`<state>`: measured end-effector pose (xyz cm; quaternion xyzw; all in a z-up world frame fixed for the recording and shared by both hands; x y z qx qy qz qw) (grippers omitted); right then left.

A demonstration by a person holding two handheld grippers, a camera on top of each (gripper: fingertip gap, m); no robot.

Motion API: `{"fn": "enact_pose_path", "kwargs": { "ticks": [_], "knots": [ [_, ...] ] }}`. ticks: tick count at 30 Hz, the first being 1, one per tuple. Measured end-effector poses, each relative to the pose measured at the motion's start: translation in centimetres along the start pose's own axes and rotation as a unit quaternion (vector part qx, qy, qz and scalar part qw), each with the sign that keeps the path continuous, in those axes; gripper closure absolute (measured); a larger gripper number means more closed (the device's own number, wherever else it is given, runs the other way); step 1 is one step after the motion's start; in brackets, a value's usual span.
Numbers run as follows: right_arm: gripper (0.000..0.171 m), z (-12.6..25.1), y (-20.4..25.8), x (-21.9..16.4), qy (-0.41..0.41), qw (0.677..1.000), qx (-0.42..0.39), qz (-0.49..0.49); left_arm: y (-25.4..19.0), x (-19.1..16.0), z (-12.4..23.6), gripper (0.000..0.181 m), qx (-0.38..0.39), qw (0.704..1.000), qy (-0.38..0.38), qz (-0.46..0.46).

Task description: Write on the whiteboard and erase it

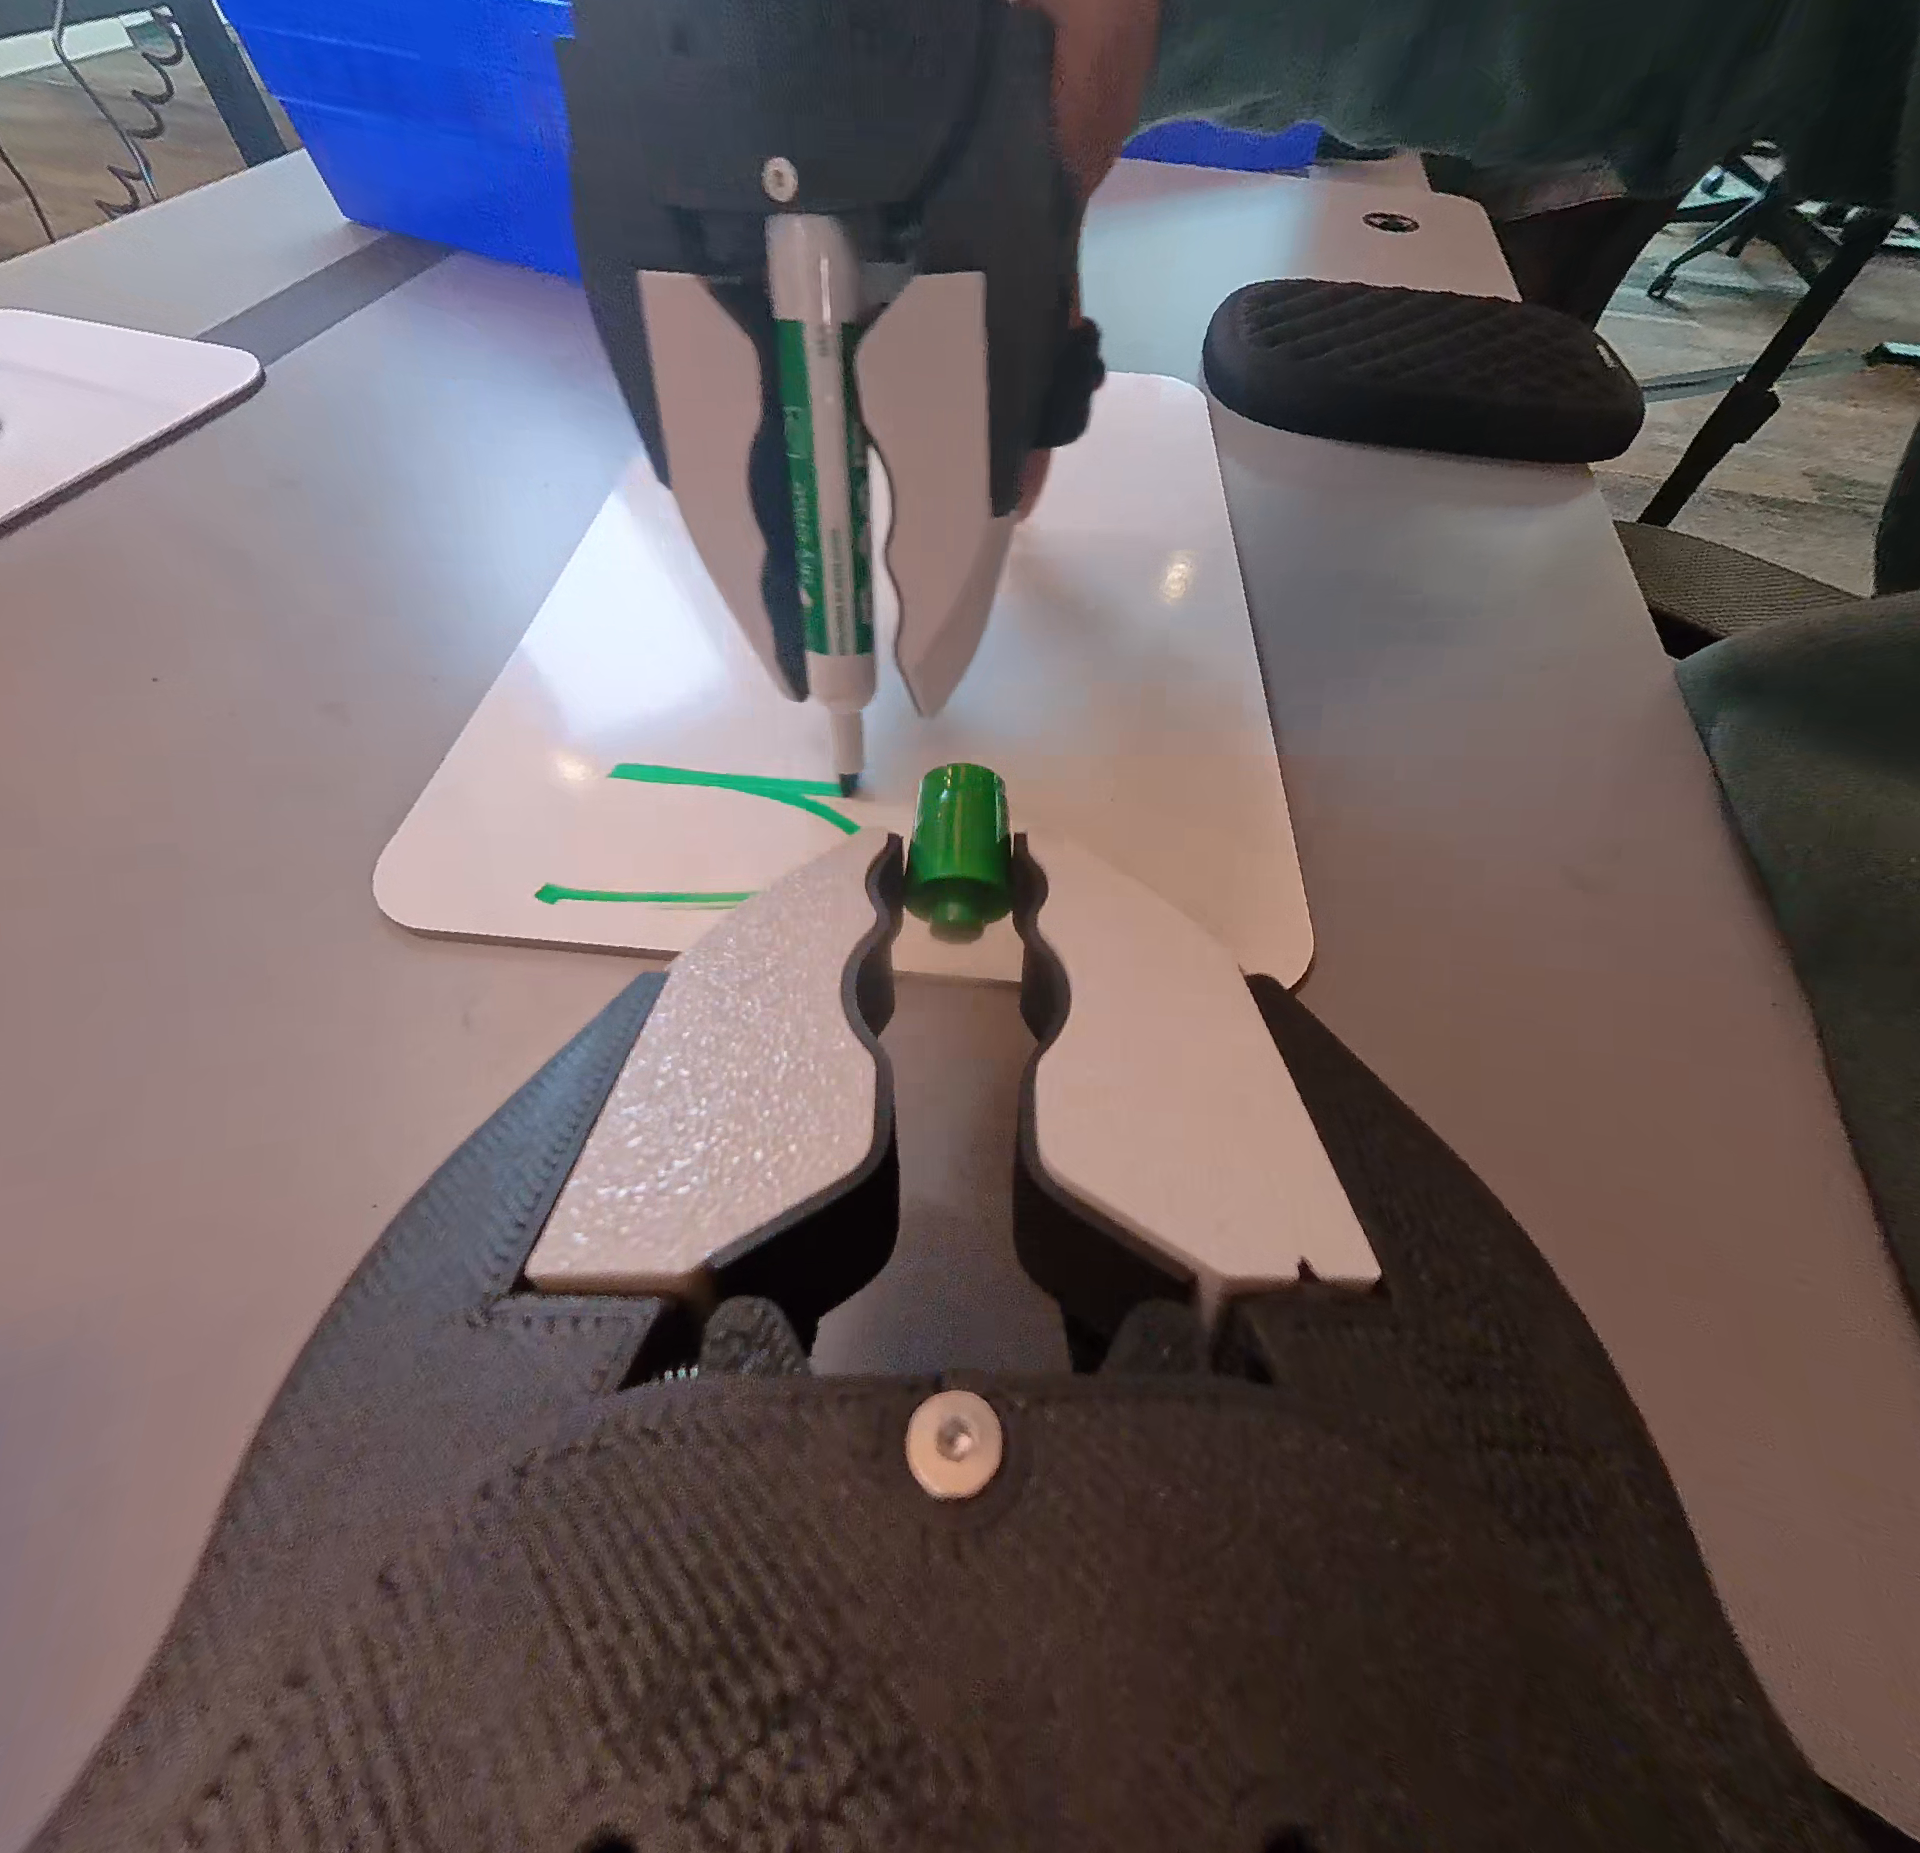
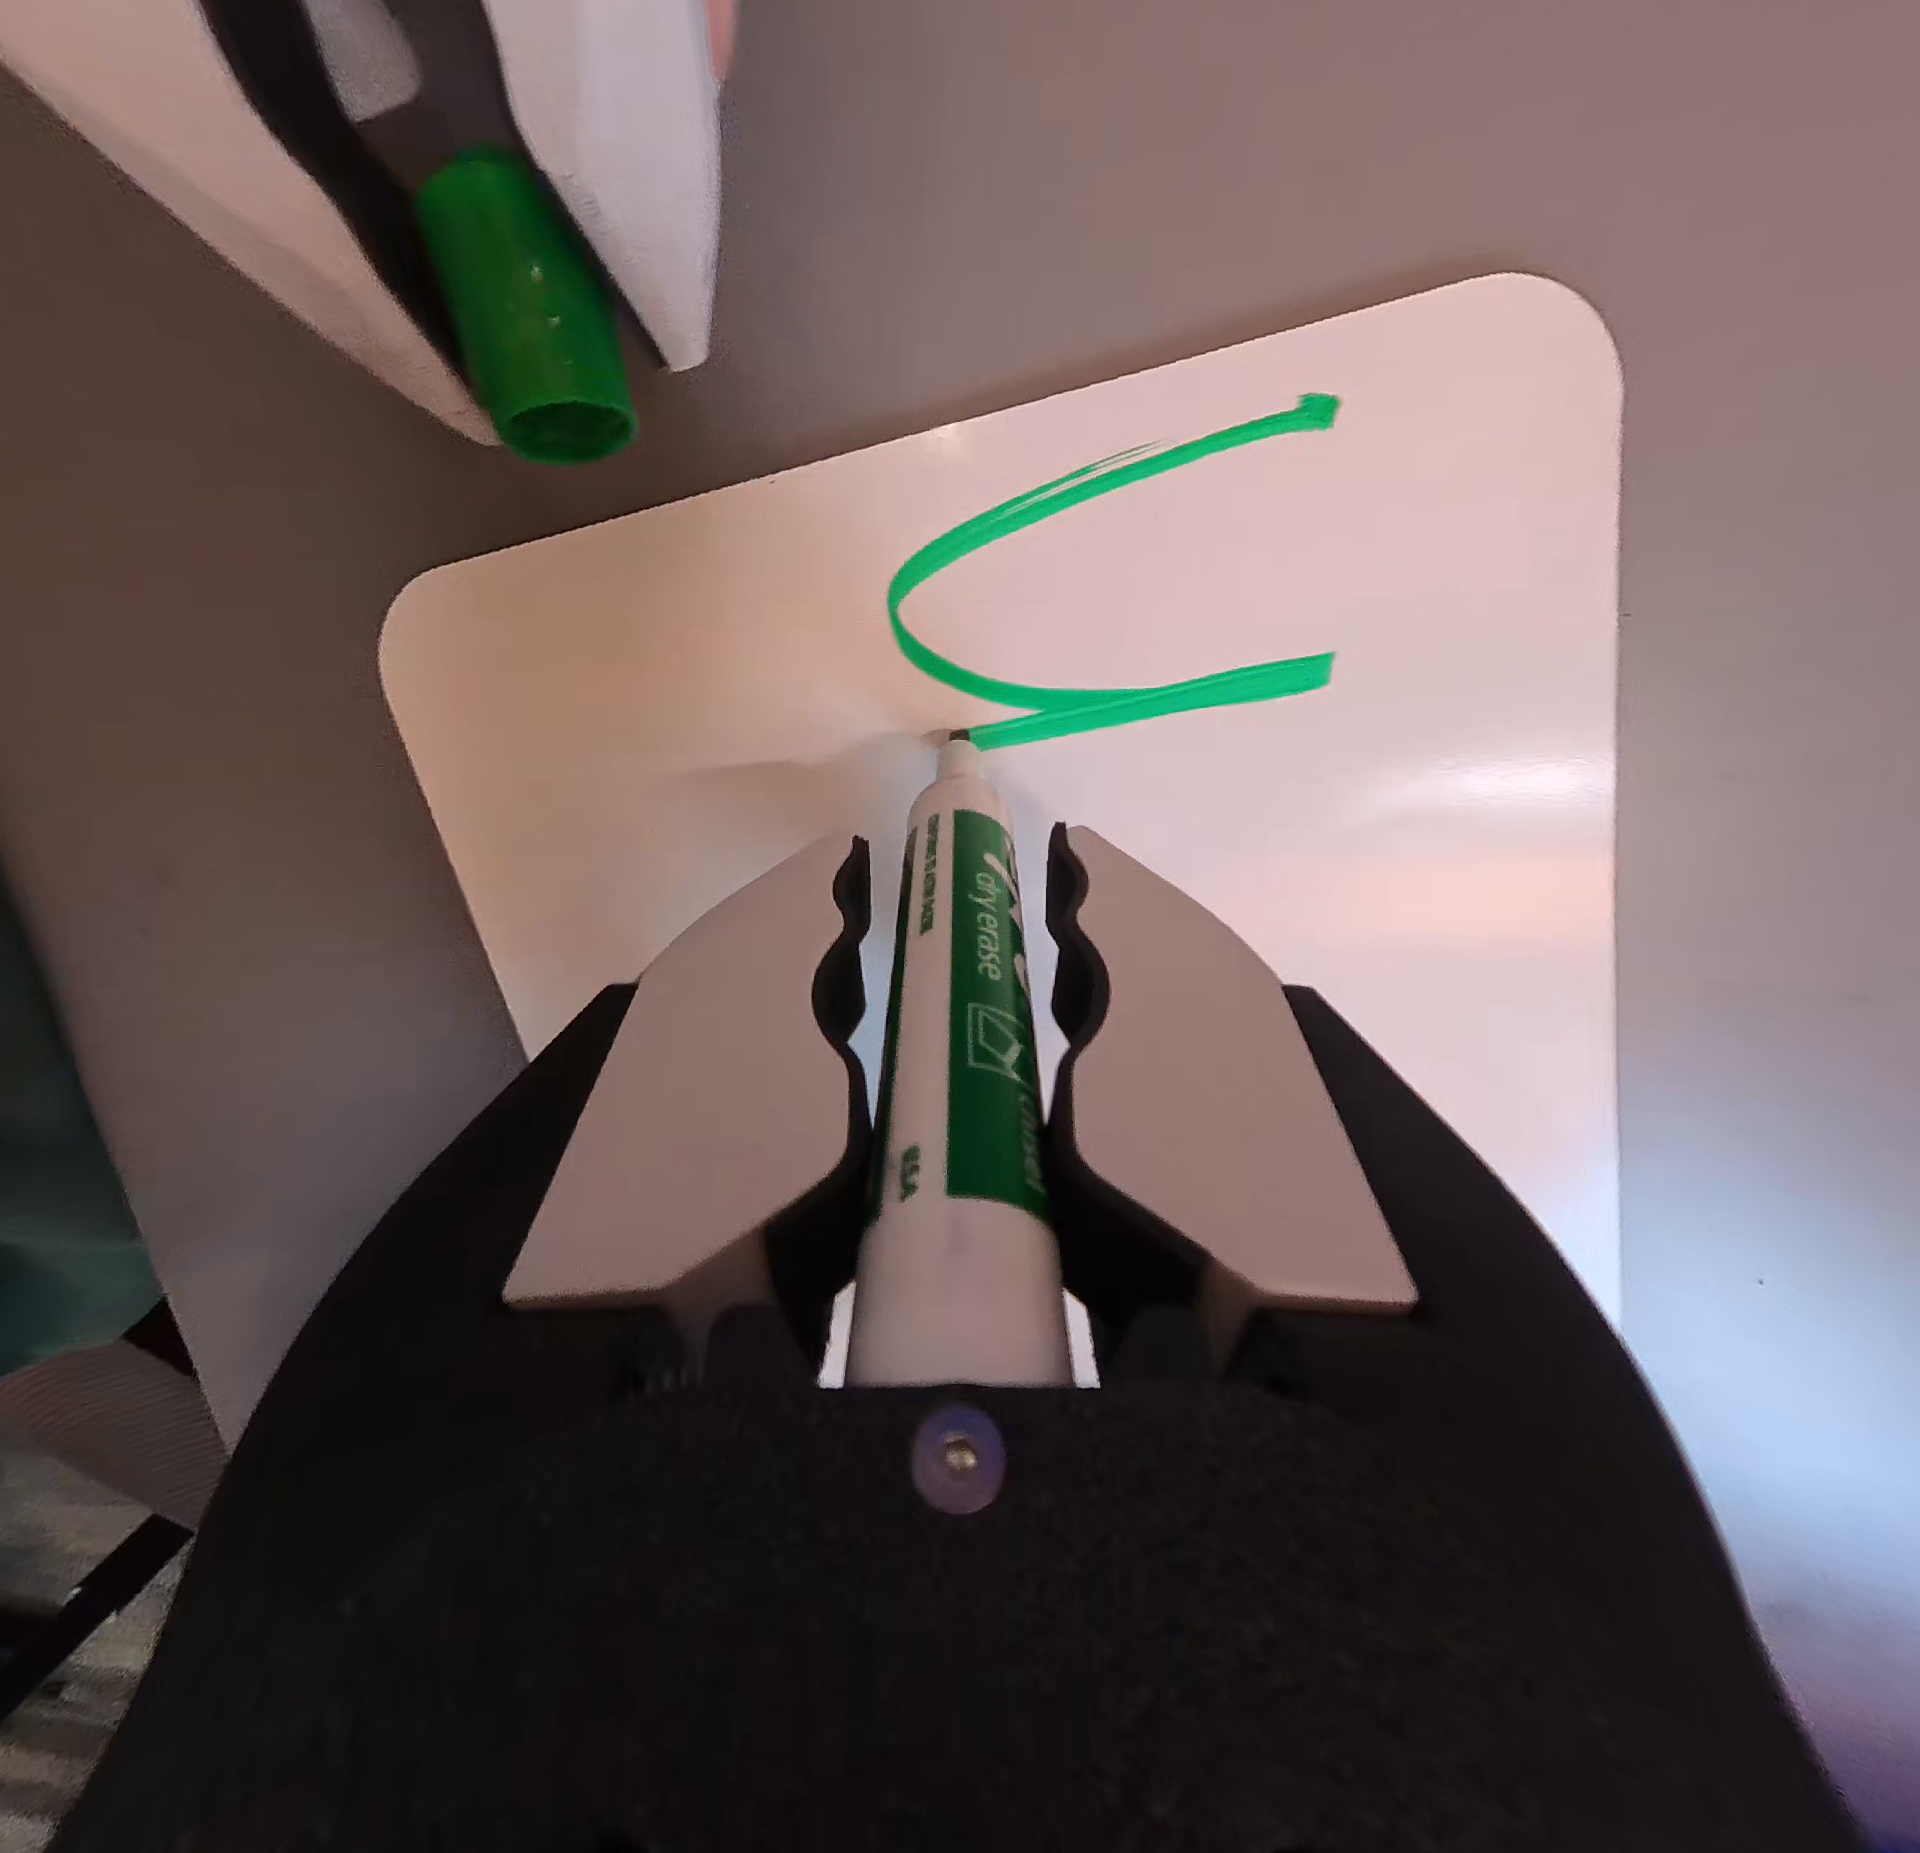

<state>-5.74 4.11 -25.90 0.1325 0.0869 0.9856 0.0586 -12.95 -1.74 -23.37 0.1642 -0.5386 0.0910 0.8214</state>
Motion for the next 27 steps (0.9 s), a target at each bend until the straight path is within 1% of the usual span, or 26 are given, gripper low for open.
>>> {"fn": "enact_pose_path", "kwargs": {
  "ticks": [4, 10, 14, 19, 23, 27],
  "knots": [
    [0.138, 0.5, 0.2, 0.2, -0.018, 1.000, 0.002, 0.001, 0.0, 0.0, 0.0, 0.162, -0.001, 1.000, 0.000, 0.002],
    [0.138, 2.6, -3.7, 0.5, -0.062, 0.997, -0.036, -0.041, 0.1, 0.0, 0.0, 0.162, 0.001, 1.000, -0.002, 0.002],
    [0.138, 2.3, -4.5, 0.3, -0.074, 0.995, -0.035, -0.055, 0.2, 0.1, 0.1, 0.162, 0.000, 1.000, -0.006, 0.009],
    [0.138, 1.6, -4.9, 0.0, -0.068, 0.996, -0.041, -0.044, 0.5, 0.0, 0.2, 0.162, 0.000, 1.000, -0.009, 0.028],
    [0.138, 1.7, -5.4, 0.2, -0.070, 0.996, -0.043, -0.047, 0.9, 0.0, 0.3, 0.162, -0.001, 0.999, -0.016, 0.046],
    [0.137, 1.8, -5.8, 0.3, -0.069, 0.995, -0.045, -0.051, 0.8, 0.0, 0.3, 0.162, -0.001, 0.999, -0.015, 0.043]
  ]
}}
Point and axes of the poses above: each gripper's, where its closed fingertips meet, z back along the fingers, x out of its top, y = z × x across the jaws, the point moved 2 cm from there along z, back along the fingers, and after that the axes turned 13 degrees about -z, right-handed, at the moved point
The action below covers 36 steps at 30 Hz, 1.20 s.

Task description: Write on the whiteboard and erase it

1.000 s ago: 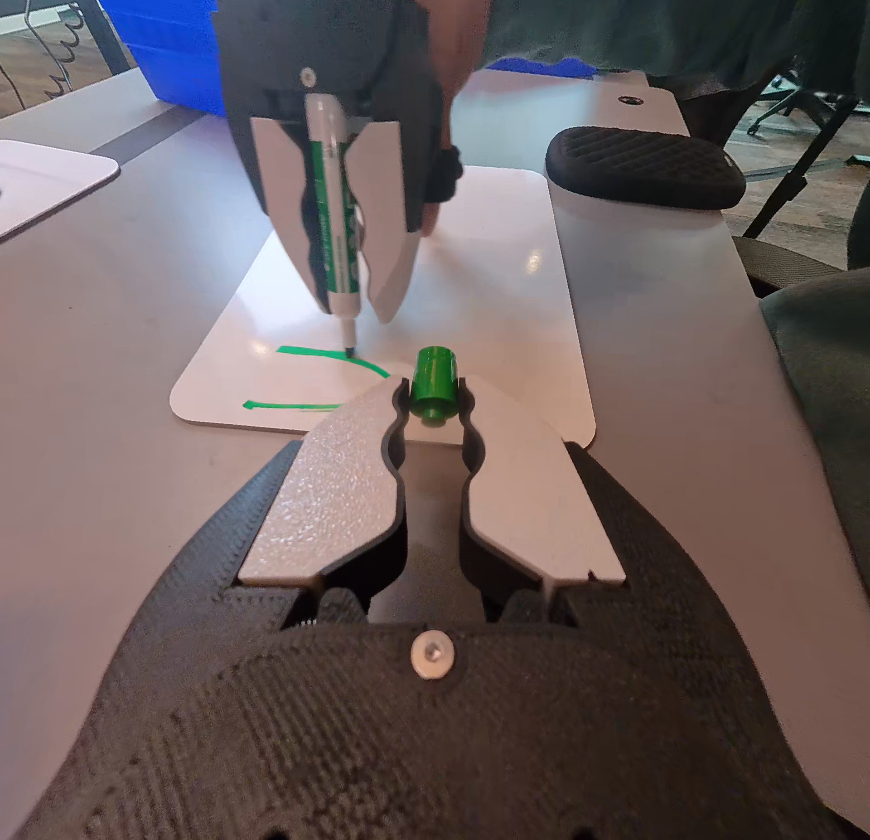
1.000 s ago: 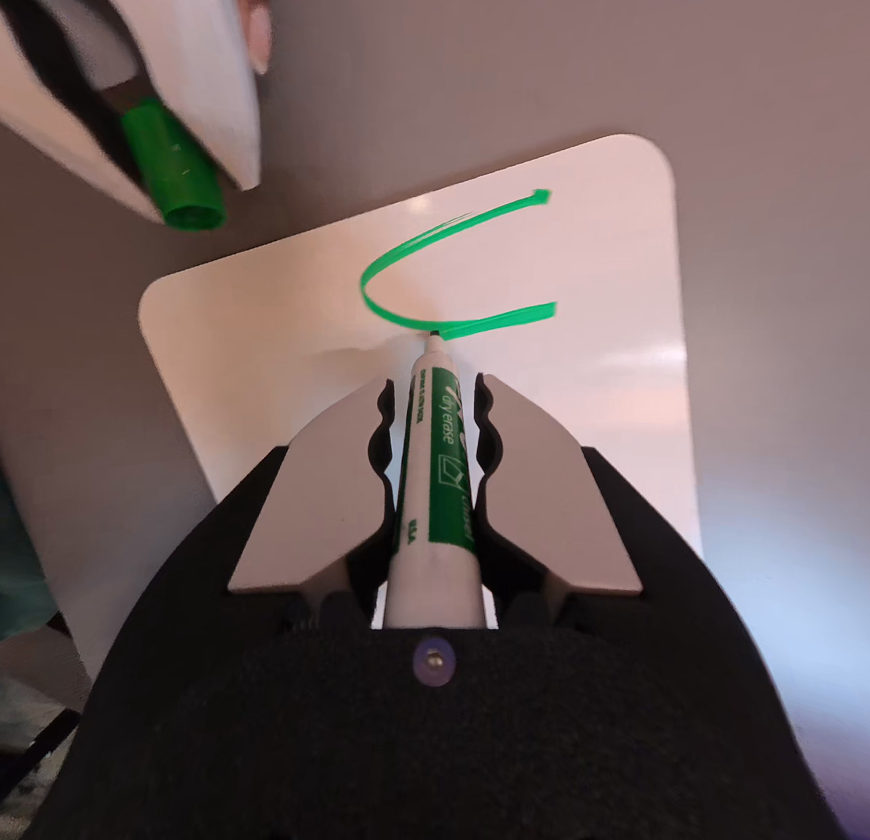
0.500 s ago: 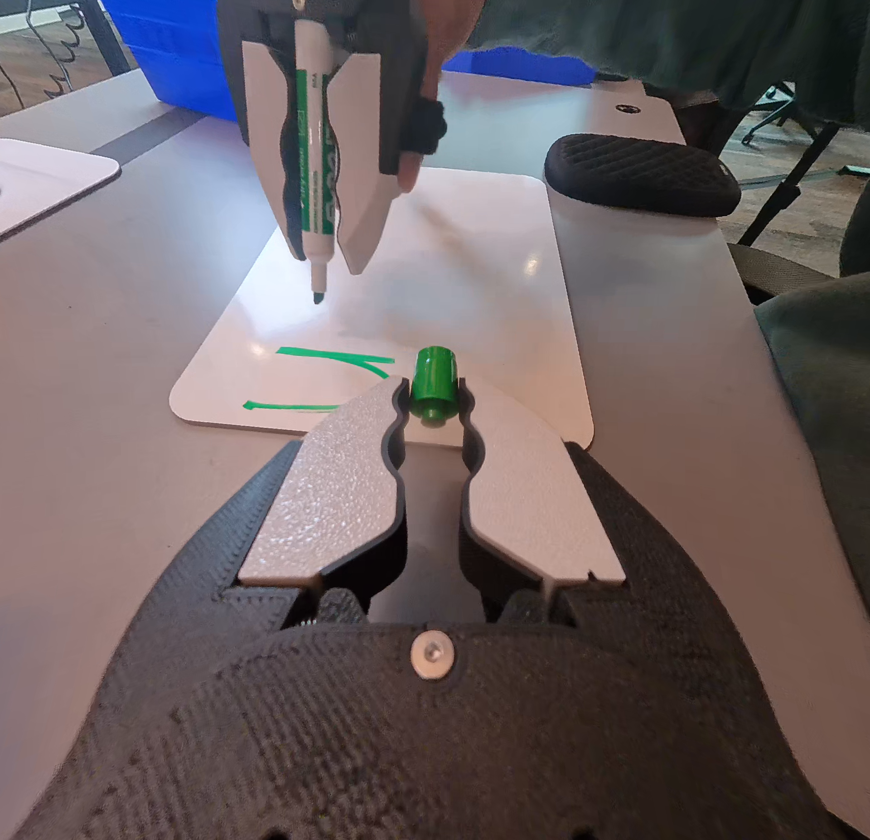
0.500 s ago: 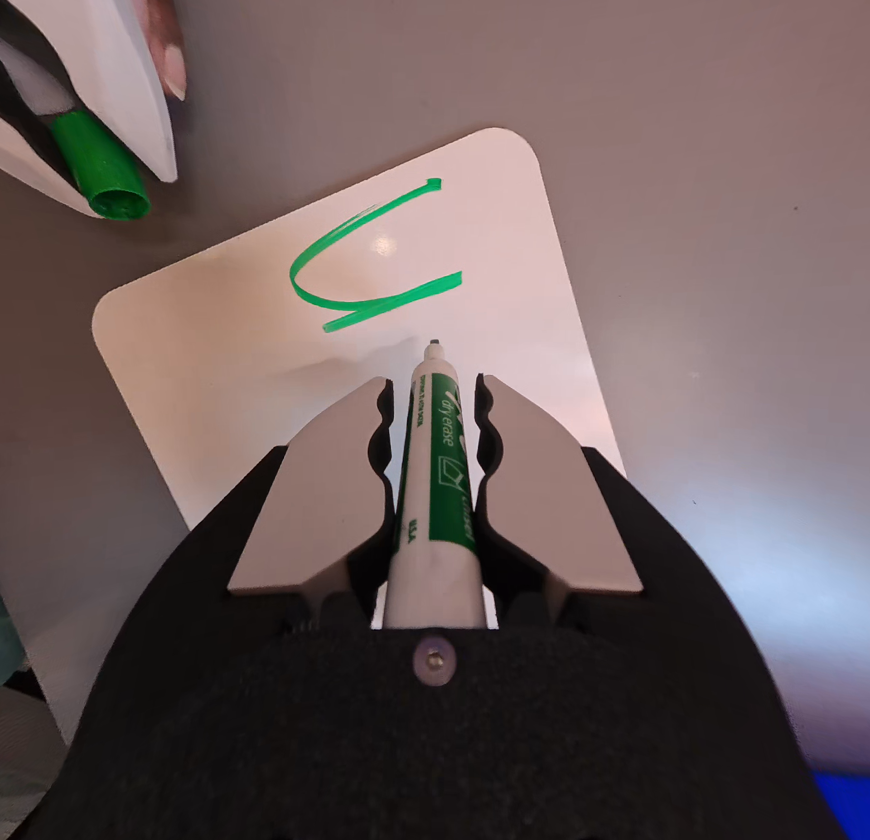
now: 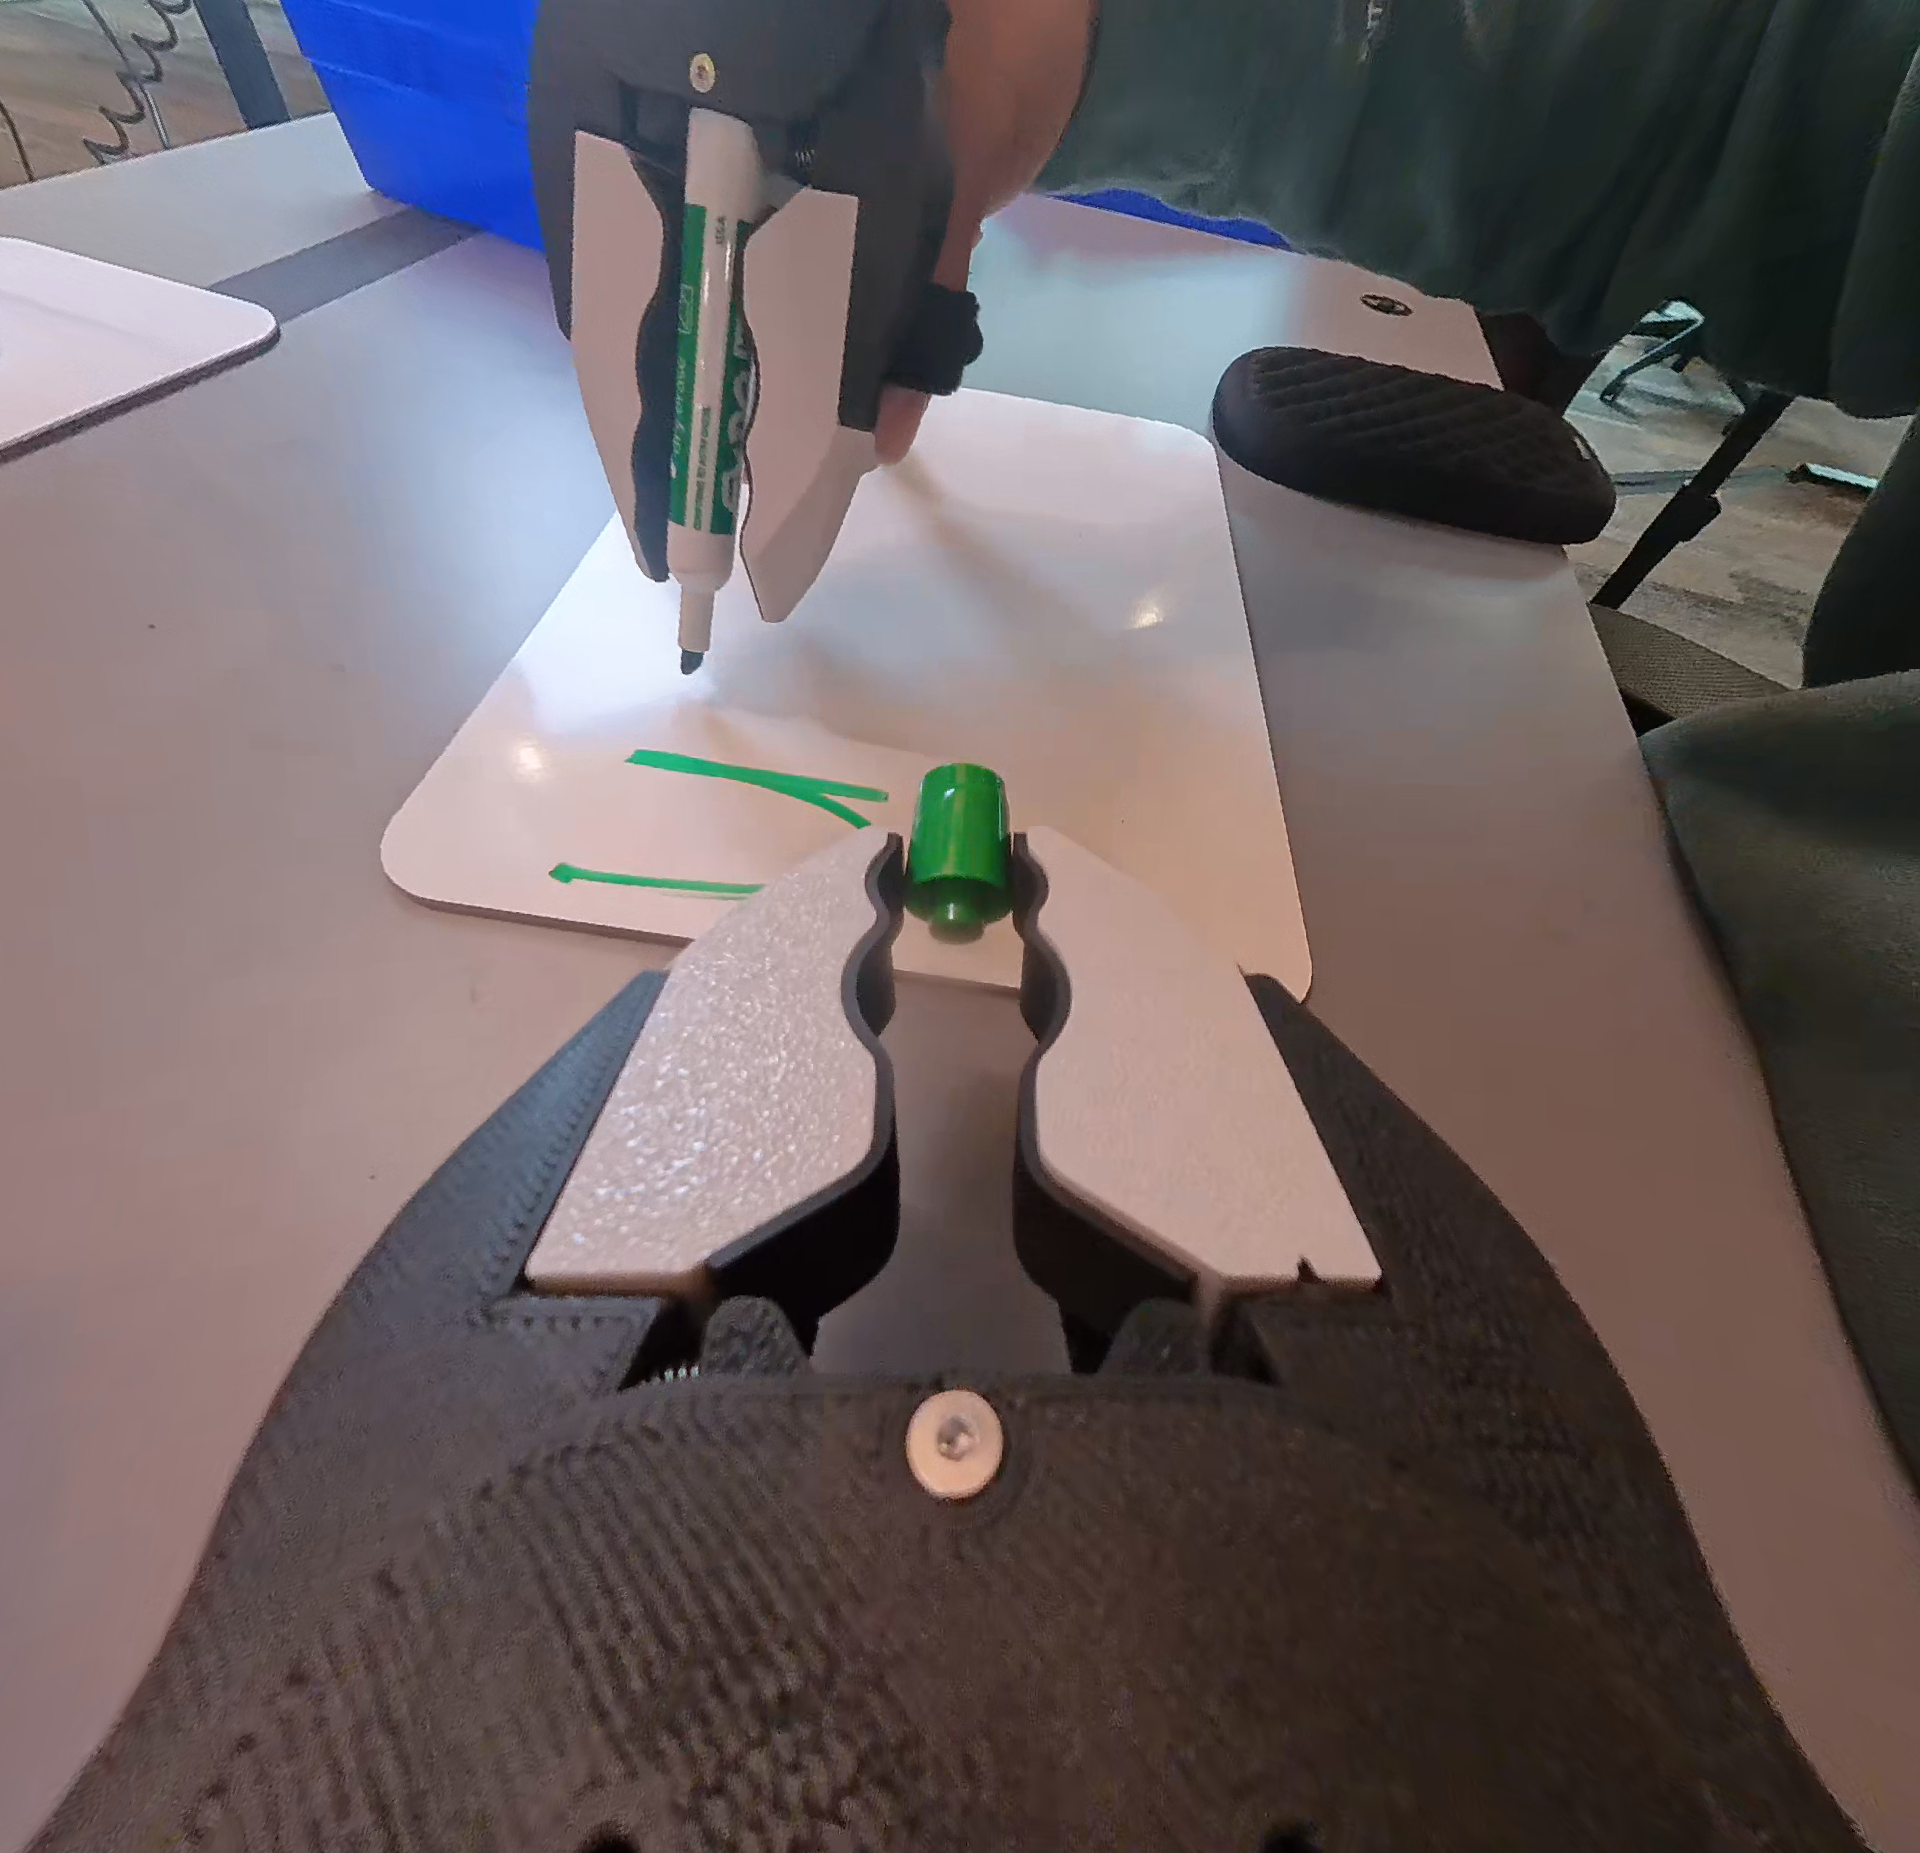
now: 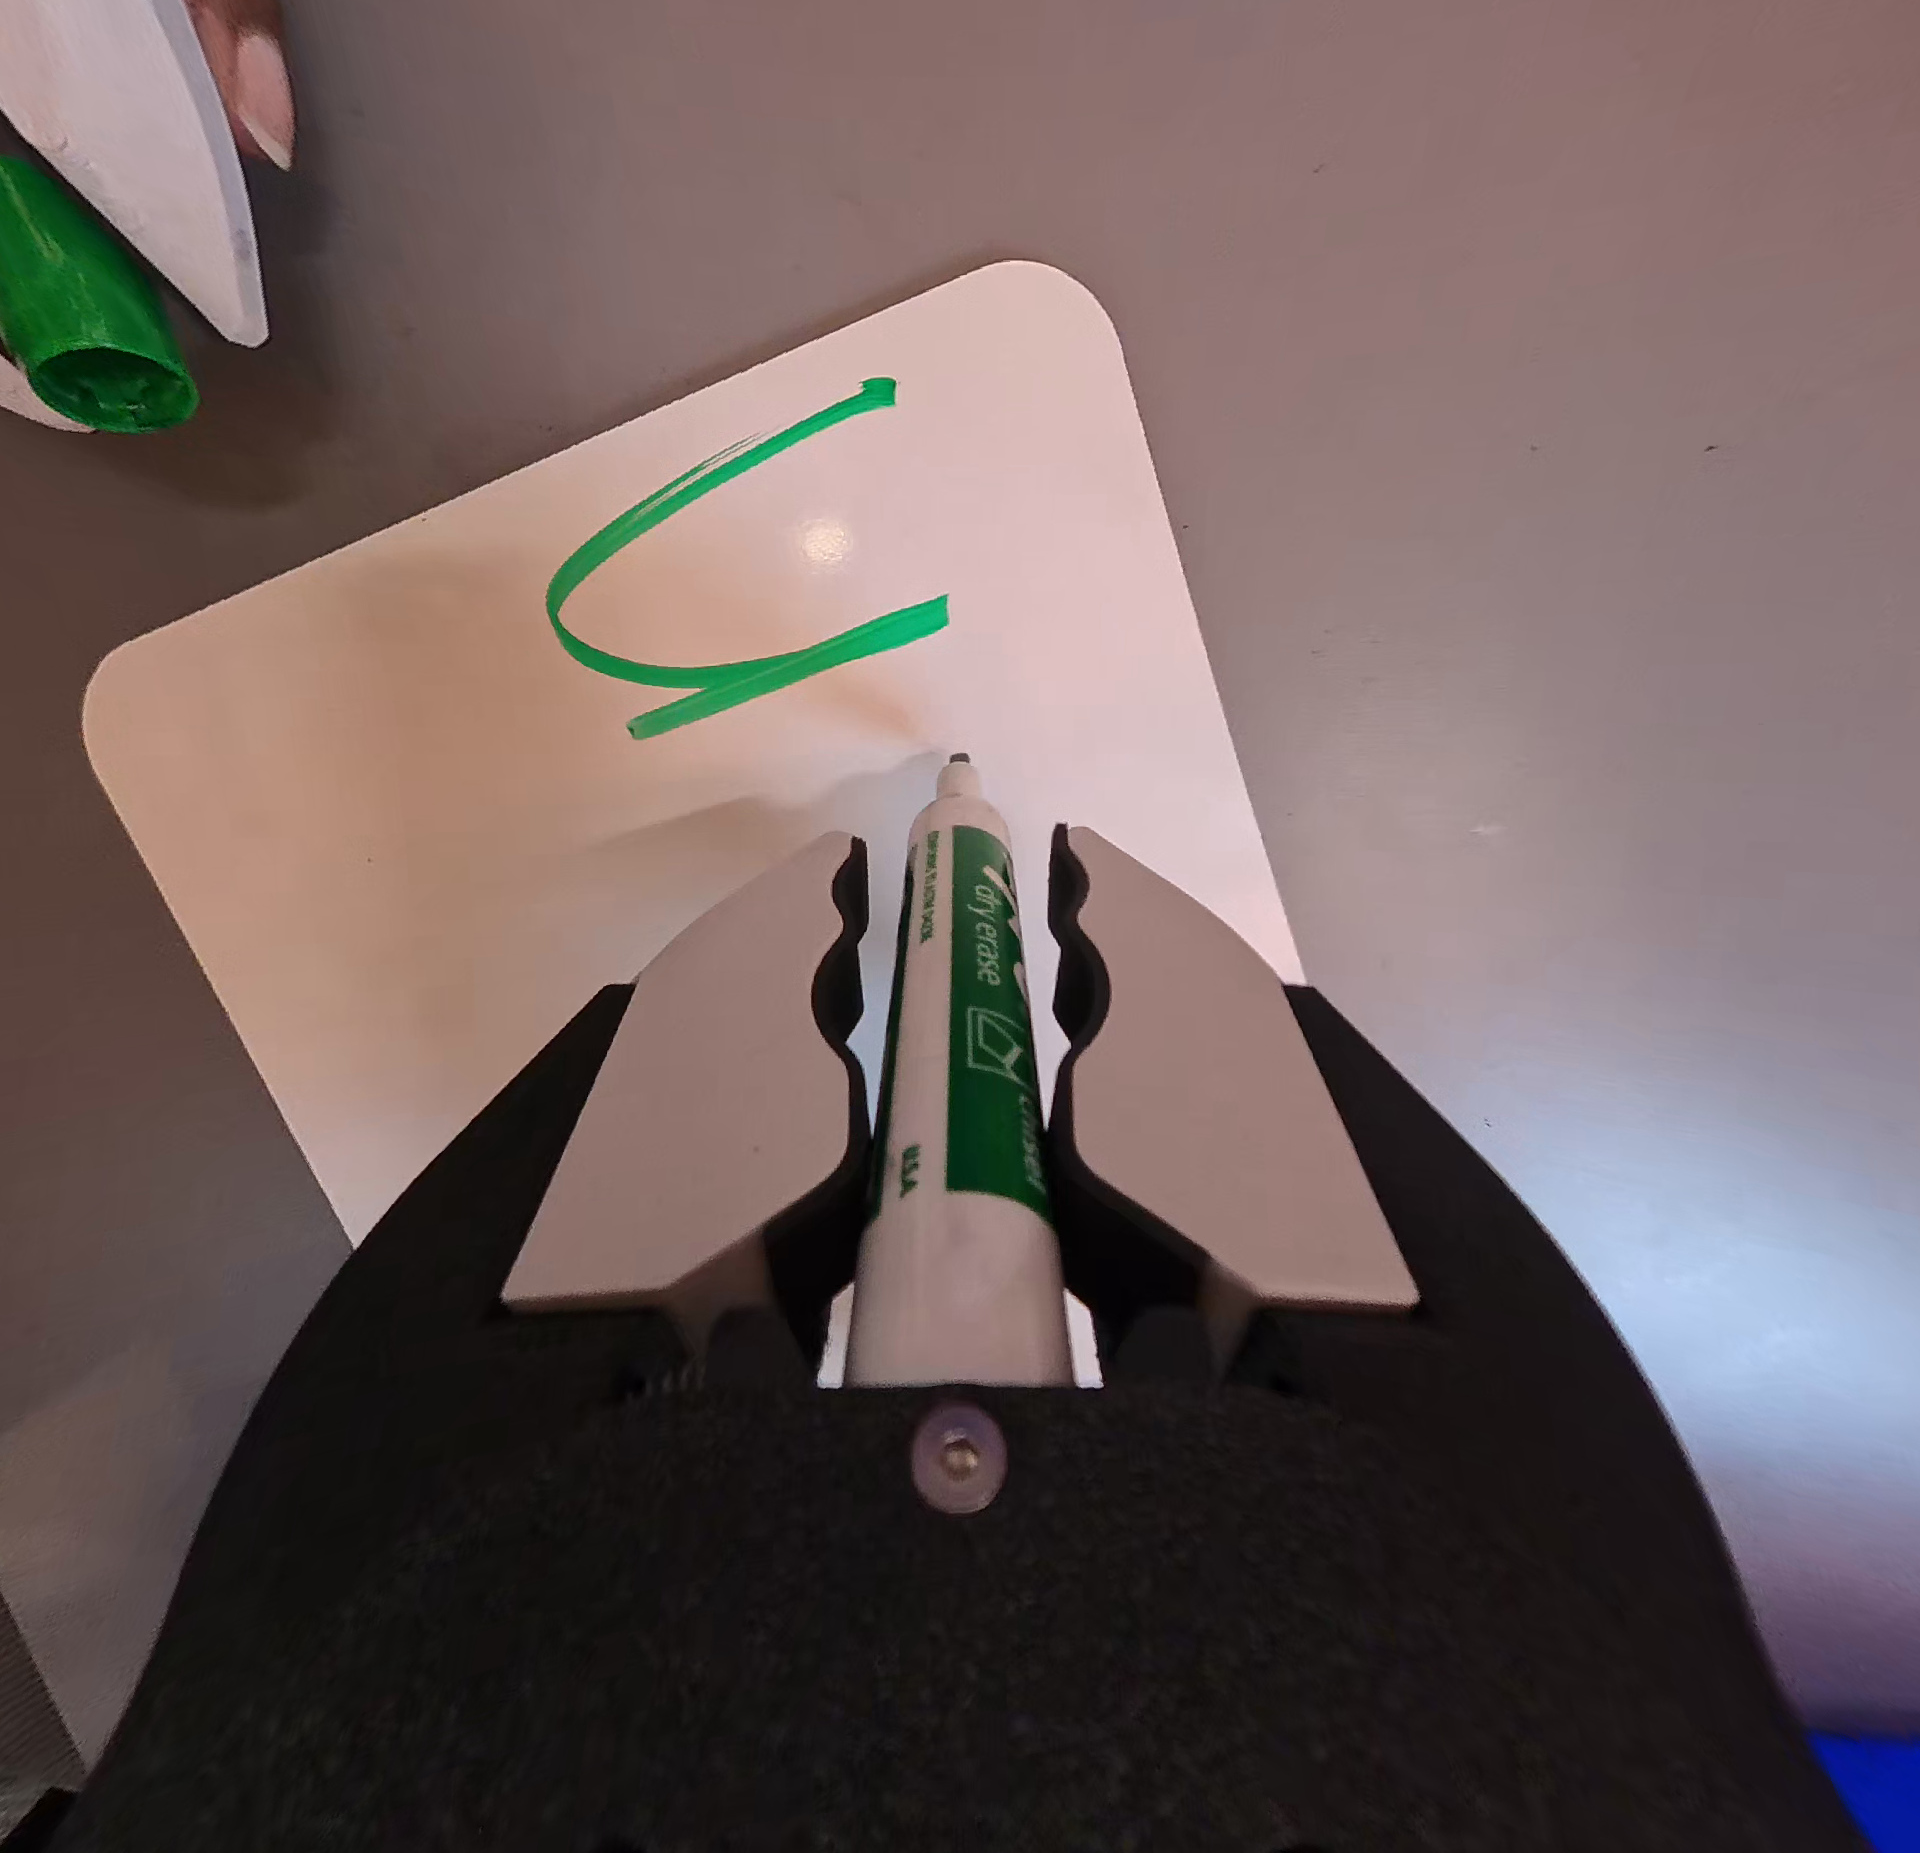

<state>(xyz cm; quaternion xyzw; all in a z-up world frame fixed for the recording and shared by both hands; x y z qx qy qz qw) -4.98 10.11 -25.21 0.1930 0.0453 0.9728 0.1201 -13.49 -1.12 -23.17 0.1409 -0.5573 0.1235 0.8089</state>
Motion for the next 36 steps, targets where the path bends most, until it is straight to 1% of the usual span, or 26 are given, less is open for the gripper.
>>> {"fn": "enact_pose_path", "kwargs": {
  "ticks": [12, 21, 36],
  "knots": [
    [0.137, 0.08, 0.05, 0.12, 0.002, 1.000, -0.011, 0.009, 0.06, -0.11, -0.26, 0.162, 0.001, 1.000, 0.004, 0.000],
    [0.137, 0.27, 0.40, 0.88, -0.008, 1.000, -0.008, 0.016, 0.25, -0.08, -0.40, 0.162, 0.006, 1.000, 0.003, 0.000],
    [0.137, 0.56, 0.46, 0.34, -0.008, 1.000, -0.011, 0.017, 0.27, -0.06, -0.21, 0.162, 0.007, 1.000, 0.001, 0.001]
  ]
}}
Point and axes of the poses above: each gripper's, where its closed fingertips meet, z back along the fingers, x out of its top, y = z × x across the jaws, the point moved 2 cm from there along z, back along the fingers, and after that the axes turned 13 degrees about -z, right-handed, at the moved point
